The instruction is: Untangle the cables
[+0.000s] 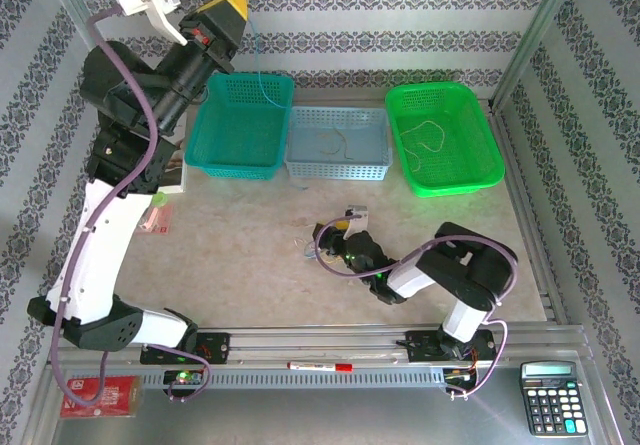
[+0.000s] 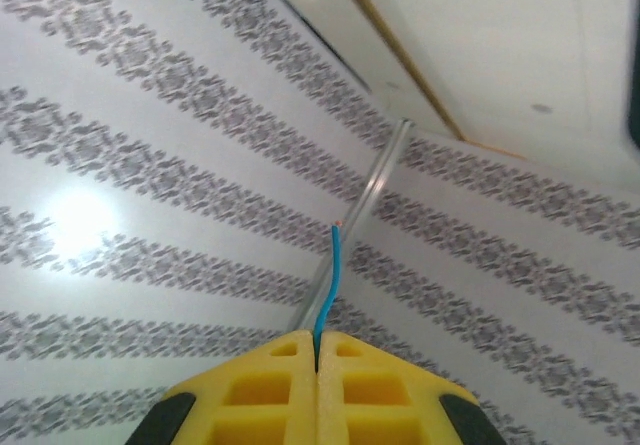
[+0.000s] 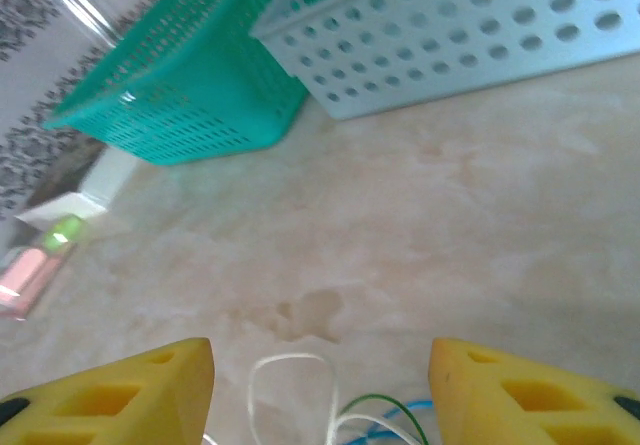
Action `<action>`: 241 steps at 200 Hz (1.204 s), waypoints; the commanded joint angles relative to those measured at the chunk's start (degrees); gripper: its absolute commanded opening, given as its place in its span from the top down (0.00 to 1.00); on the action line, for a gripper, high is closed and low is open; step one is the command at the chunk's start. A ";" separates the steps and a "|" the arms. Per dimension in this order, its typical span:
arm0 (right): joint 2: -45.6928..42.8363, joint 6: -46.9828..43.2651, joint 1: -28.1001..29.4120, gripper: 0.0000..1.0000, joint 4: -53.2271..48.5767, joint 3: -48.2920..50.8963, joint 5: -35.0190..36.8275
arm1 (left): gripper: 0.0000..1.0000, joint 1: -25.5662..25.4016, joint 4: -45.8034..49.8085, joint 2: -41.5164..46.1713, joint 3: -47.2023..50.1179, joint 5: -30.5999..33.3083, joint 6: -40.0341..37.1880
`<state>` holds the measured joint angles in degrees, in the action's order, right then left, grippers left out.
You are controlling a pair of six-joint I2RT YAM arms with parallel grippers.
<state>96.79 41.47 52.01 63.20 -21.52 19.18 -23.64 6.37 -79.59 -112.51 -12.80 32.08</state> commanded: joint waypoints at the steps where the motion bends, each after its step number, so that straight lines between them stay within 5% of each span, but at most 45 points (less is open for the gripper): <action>1: -4.53 -1.03 0.55 0.39 -4.64 -0.70 -2.30 | 1.00 1.87 -0.31 1.10 2.49 1.36 -4.12; 128: -28.00 -3.77 0.39 0.33 -27.90 -0.55 -2.49 | 1.00 10.97 -3.48 -11.47 -4.53 4.71 -15.75; 201: -45.67 -5.57 0.22 0.31 -45.16 1.17 -1.36 | 1.00 17.24 -0.80 -26.39 -18.86 5.35 -18.58; 241: -55.95 -5.48 -0.74 0.31 -54.30 1.48 -0.27 | 1.00 17.67 -0.07 -32.01 -18.46 5.51 -20.43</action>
<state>45.65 37.10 51.86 16.78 -20.73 17.30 -6.57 5.61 -108.49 -130.32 -7.42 14.59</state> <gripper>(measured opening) 0.685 0.054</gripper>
